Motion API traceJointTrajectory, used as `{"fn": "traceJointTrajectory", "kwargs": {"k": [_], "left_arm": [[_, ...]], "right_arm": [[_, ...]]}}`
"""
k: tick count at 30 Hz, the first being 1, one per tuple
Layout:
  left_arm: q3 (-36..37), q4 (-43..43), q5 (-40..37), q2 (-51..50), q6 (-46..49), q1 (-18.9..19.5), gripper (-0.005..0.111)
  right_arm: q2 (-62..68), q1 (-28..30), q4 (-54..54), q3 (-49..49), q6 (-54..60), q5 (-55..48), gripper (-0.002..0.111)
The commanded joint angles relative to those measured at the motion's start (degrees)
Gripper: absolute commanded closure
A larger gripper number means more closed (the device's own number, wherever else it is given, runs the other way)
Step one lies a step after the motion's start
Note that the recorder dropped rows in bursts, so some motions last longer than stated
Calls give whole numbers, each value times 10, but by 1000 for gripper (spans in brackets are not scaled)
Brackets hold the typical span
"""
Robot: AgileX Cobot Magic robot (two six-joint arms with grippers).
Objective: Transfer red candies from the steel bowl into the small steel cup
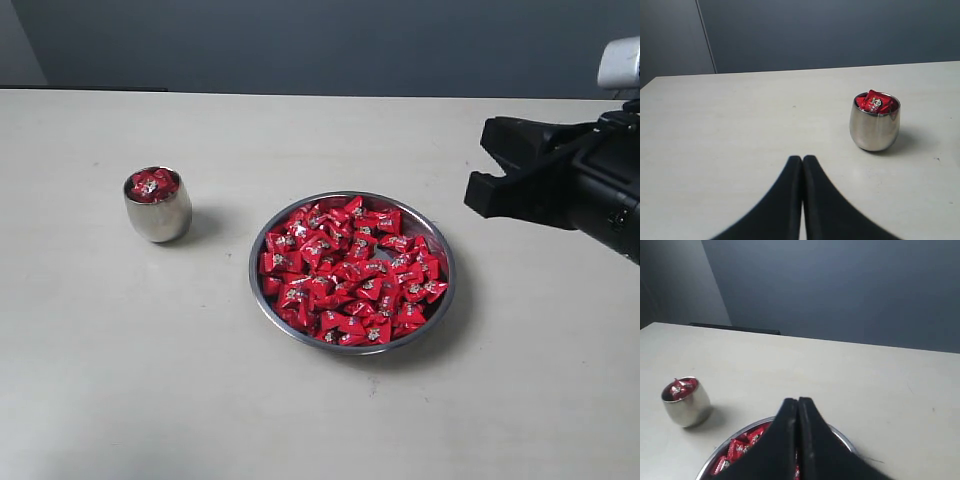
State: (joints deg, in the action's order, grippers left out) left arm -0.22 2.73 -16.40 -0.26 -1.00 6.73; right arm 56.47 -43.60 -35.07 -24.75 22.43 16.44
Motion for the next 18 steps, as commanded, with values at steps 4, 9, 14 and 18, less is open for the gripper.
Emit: {"fn": "traceJointTrajectory", "kwargs": {"k": [4, 9, 14, 18], "left_arm": [[2, -4, 1, 3, -1, 0, 106], [2, -4, 1, 3, -1, 0, 106], [2, -4, 1, 3, -1, 0, 106], [2, -4, 1, 3, -1, 0, 106]], "right_arm": [[-4, 2, 6, 1, 68, 4, 109], [-11, 8, 6, 1, 117, -32, 109], [-72, 64, 7, 1, 125, -118, 109], [-145, 130, 23, 1, 125, -209, 109]]}}
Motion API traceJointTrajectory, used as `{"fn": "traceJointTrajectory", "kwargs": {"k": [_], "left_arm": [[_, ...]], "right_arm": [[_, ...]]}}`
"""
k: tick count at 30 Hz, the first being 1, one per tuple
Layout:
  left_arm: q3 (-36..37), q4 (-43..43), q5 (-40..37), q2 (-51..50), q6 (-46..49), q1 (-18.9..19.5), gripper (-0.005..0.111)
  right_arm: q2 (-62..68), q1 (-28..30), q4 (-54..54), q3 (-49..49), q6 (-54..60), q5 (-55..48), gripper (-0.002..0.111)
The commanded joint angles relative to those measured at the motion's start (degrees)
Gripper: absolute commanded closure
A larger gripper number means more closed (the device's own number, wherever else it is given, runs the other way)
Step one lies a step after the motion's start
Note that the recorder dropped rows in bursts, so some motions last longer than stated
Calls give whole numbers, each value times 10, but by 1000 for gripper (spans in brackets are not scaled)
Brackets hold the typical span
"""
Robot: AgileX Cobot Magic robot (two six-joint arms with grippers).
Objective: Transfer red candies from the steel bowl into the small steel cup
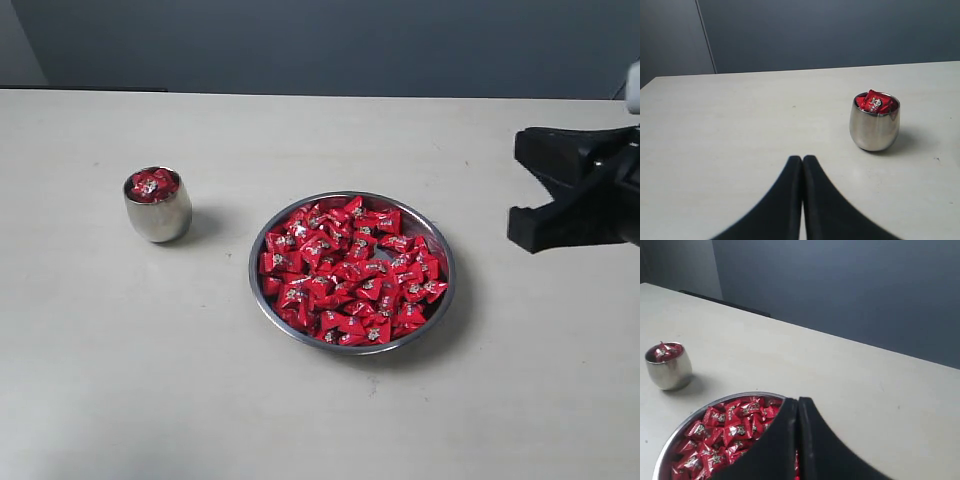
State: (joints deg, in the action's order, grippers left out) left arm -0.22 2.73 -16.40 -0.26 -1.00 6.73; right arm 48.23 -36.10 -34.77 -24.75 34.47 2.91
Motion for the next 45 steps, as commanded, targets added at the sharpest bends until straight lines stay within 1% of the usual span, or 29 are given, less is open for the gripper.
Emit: {"fn": "traceJointTrajectory", "kwargs": {"k": [1, 4, 8, 12, 16, 26, 32, 45], "left_arm": [[2, -4, 1, 3, -1, 0, 106], [2, -4, 1, 3, -1, 0, 106], [2, -4, 1, 3, -1, 0, 106], [2, -4, 1, 3, -1, 0, 106], [2, -4, 1, 3, -1, 0, 106], [2, -4, 1, 3, -1, 0, 106], [2, -4, 1, 3, -1, 0, 106], [2, -4, 1, 3, -1, 0, 106]], "right_arm": [[-81, 75, 24, 1, 5, -93, 109], [-128, 134, 34, 5, 5, -129, 109], [-184, 192, 34, 41, 5, -123, 109], [-248, 218, 46, 90, 7, -91, 109], [-305, 240, 64, 130, 9, -87, 109], [-399, 242, 64, 184, 9, -86, 109], [-470, 289, 58, 212, 9, -95, 109], [-479, 294, 87, 212, 9, -116, 109]]}}
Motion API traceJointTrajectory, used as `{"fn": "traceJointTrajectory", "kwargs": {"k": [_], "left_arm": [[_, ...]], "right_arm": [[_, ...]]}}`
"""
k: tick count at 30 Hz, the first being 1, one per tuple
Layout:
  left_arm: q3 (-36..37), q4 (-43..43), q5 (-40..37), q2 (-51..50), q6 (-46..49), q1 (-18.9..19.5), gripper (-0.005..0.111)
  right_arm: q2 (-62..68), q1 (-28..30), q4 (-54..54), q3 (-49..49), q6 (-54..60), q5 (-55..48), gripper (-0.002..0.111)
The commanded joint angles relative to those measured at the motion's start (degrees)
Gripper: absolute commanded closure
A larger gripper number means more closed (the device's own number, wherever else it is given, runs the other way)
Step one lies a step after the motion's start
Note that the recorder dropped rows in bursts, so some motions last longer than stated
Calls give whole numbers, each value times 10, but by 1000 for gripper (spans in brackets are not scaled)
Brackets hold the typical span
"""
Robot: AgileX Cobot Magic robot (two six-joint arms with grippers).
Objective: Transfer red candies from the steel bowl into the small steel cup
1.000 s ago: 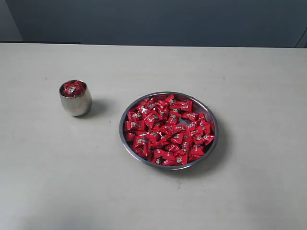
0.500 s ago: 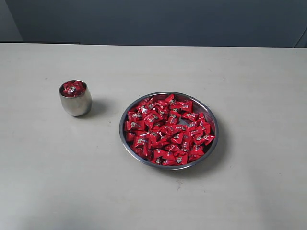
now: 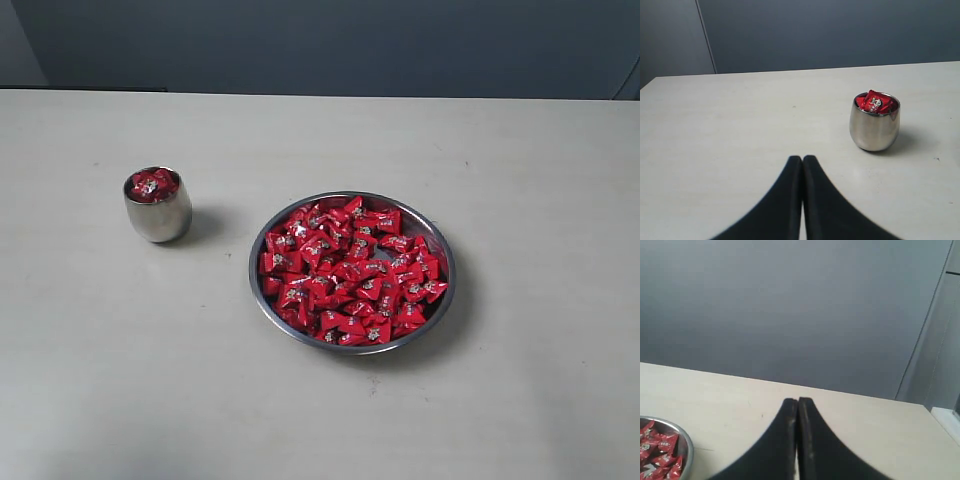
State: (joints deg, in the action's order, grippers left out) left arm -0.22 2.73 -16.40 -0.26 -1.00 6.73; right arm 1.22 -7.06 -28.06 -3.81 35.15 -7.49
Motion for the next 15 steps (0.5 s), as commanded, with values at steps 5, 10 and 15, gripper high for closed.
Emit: {"fn": "traceJointTrajectory", "kwargs": {"k": [5, 10, 15], "left_arm": [[2, -4, 1, 3, -1, 0, 106], [2, -4, 1, 3, -1, 0, 106], [2, -4, 1, 3, -1, 0, 106]], "right_arm": [[-12, 19, 179, 14, -146, -33, 109], [-12, 26, 271, 18, -296, -38, 109], [-12, 26, 271, 25, -299, -75, 109]]}}
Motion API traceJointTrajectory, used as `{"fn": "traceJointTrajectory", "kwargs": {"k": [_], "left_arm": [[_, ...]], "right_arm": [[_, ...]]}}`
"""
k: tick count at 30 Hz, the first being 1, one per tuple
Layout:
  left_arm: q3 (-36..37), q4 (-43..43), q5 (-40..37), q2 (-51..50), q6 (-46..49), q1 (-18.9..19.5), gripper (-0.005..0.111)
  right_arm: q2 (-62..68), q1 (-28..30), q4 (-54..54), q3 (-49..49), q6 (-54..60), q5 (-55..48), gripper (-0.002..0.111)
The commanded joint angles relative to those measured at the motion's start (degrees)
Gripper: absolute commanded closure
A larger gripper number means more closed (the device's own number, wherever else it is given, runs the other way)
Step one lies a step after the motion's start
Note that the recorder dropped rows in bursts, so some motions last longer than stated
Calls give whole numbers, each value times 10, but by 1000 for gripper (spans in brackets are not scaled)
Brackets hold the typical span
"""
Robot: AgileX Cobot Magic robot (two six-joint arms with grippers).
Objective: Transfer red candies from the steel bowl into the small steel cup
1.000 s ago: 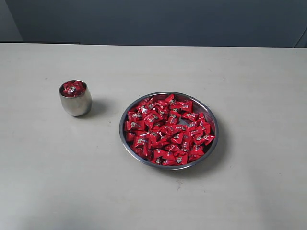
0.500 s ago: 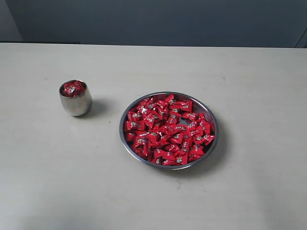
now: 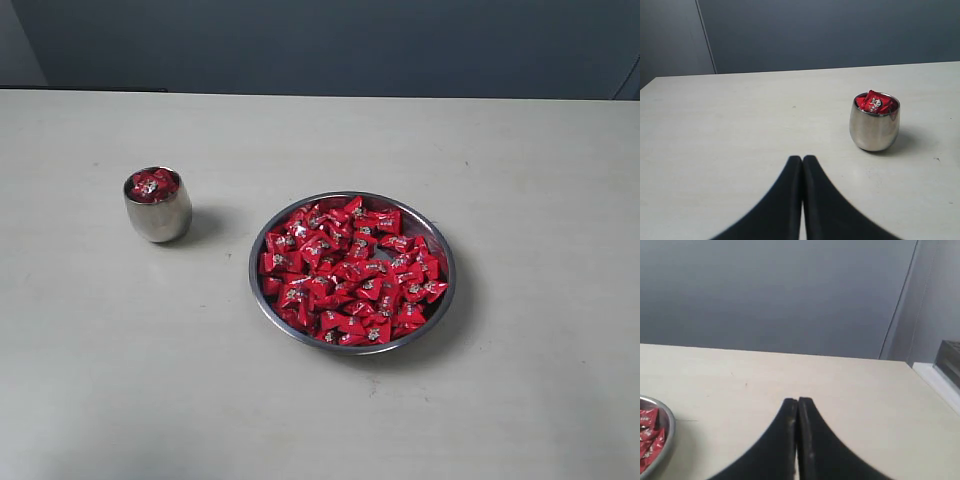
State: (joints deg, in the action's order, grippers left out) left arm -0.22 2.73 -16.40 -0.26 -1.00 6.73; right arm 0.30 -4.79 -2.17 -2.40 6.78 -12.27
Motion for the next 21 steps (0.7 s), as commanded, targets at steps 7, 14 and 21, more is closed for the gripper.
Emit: {"fn": "traceJointTrajectory", "kwargs": {"k": [7, 14, 21], "left_arm": [[2, -4, 1, 3, -1, 0, 106], [2, -4, 1, 3, -1, 0, 106], [2, -4, 1, 3, -1, 0, 106]], "right_arm": [[-3, 3, 17, 24, -15, -48, 109], [-3, 3, 22, 24, -15, -53, 109], [-3, 3, 22, 24, -12, -90, 109]]}}
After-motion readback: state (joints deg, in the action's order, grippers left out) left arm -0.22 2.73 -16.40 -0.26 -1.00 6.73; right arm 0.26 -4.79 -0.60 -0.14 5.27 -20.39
